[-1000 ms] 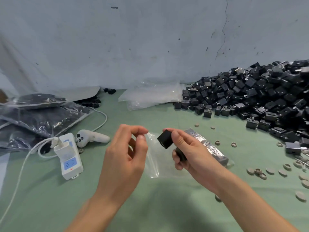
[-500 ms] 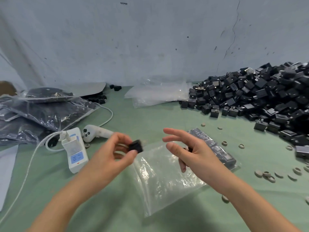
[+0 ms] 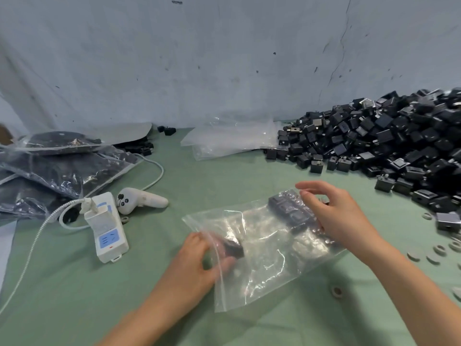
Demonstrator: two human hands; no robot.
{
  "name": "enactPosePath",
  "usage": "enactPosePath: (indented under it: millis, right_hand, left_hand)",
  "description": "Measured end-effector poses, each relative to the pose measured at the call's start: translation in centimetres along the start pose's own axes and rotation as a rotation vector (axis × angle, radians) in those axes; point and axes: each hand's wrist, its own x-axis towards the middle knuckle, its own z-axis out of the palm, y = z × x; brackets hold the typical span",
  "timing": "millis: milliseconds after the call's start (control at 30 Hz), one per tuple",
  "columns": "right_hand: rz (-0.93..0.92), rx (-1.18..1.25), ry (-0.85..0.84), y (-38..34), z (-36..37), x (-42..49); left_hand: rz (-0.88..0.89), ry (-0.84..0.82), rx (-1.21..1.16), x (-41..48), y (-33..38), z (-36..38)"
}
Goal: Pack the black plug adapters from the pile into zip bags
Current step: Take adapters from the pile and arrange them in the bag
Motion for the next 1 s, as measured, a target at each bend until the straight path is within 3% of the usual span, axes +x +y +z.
enactPosePath:
  millis: [200, 300, 400, 500, 633, 767, 900, 1000]
  right_hand:
    - [0.126, -0.335, 0.006, 1.4, -2.6, 0.8]
    - [0.224, -0.509, -0.044, 1.9, -3.6, 1.0]
    - [0.274, -0.538, -0.109, 1.9, -4.0, 0.8]
    - [0.281, -0.546, -0.159, 2.1, -3.9, 0.8]
    - [0.302, -0.551, -0.249, 2.5, -4.2, 1.2]
    - [0.386, -0.471, -0.348, 3.2, -5.8, 1.3]
    - [0.420, -0.436, -0.453, 3.7, -7.4, 0.9]
    - [0.429, -0.440, -0.479, 3.8, -7.8, 0.8]
  left_hand:
    - [0.222, 0.061, 0.376, 2.5, 1.8, 0.7]
    - [0.244, -0.077, 0.382, 3.2, 1.5, 0.8]
    - [0.223, -0.270, 0.410, 4.1, 0.7, 1.6]
    - [0.198, -0.359, 0.318, 5.4, 1.3, 2.8]
    - [0.182, -0.341, 0.105, 5.9, 1.7, 4.4]
    - [0.055, -0.502, -0.218, 6.0, 1.0, 5.2]
    - [0.039, -0.445, -0.064, 6.6, 1.1, 5.4]
    - [0.139, -0.306, 0.163, 7.0, 1.7, 6.0]
